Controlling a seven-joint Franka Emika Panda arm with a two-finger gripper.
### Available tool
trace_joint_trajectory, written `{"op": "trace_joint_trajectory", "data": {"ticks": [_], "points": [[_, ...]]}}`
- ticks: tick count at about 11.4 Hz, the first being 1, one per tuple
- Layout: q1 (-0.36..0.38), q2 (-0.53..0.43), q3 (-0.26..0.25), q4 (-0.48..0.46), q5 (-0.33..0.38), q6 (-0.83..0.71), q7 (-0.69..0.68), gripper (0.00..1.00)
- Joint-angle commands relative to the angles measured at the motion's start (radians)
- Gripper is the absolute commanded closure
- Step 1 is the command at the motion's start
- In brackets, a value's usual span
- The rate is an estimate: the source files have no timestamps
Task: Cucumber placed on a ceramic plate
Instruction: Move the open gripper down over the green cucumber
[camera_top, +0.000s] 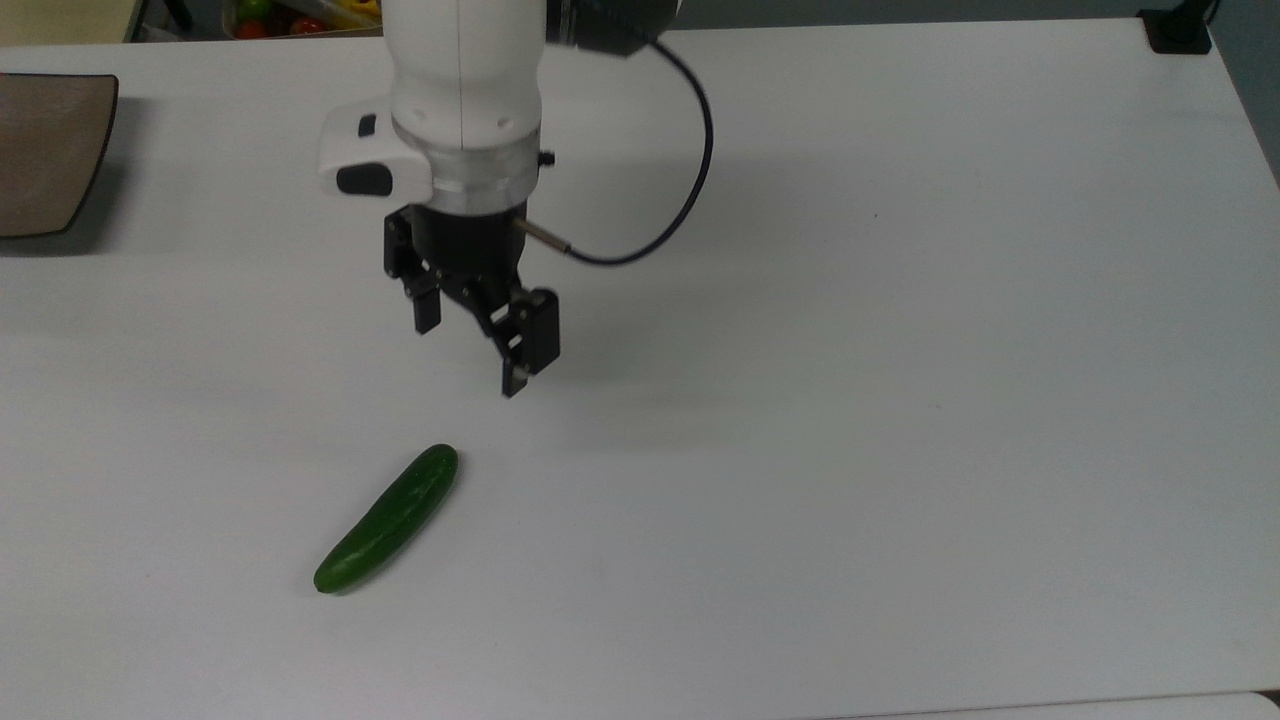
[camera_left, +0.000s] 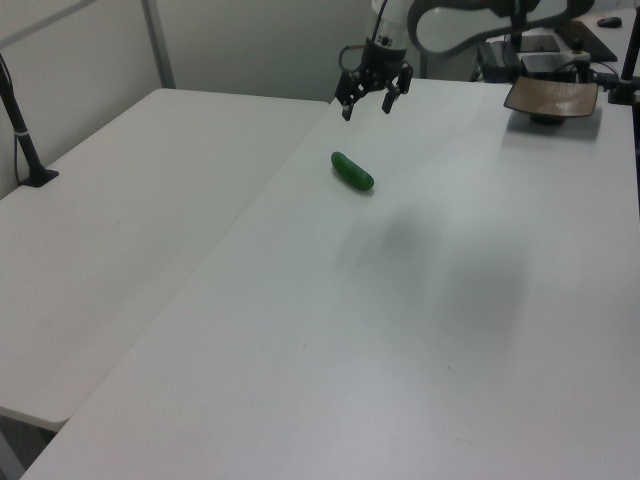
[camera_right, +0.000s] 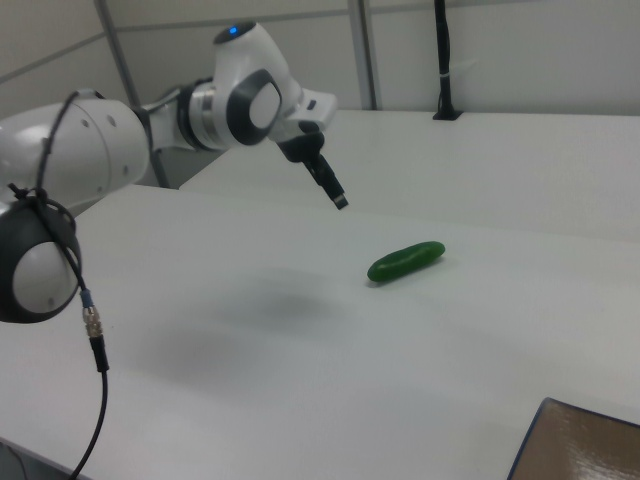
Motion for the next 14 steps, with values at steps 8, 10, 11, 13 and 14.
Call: {"op": "trace_joint_trajectory", "data": {"ticks": [8,10,11,13,14], "points": [[-0.034,0.320,-0.038,0.152,-0.271,0.227,0.189,0.00],[-0.040,0.350,-0.040,0.152,-0.292,0.255,0.190,0.00],[-0.039,0.363,-0.049,0.152,-0.300,0.268,0.190,0.00],[-0.039,0.376,-0.051,0.151,-0.320,0.276,0.190,0.00],[-0.039,0.380,-0.049,0.149,-0.340,0.278,0.190,0.00]]}}
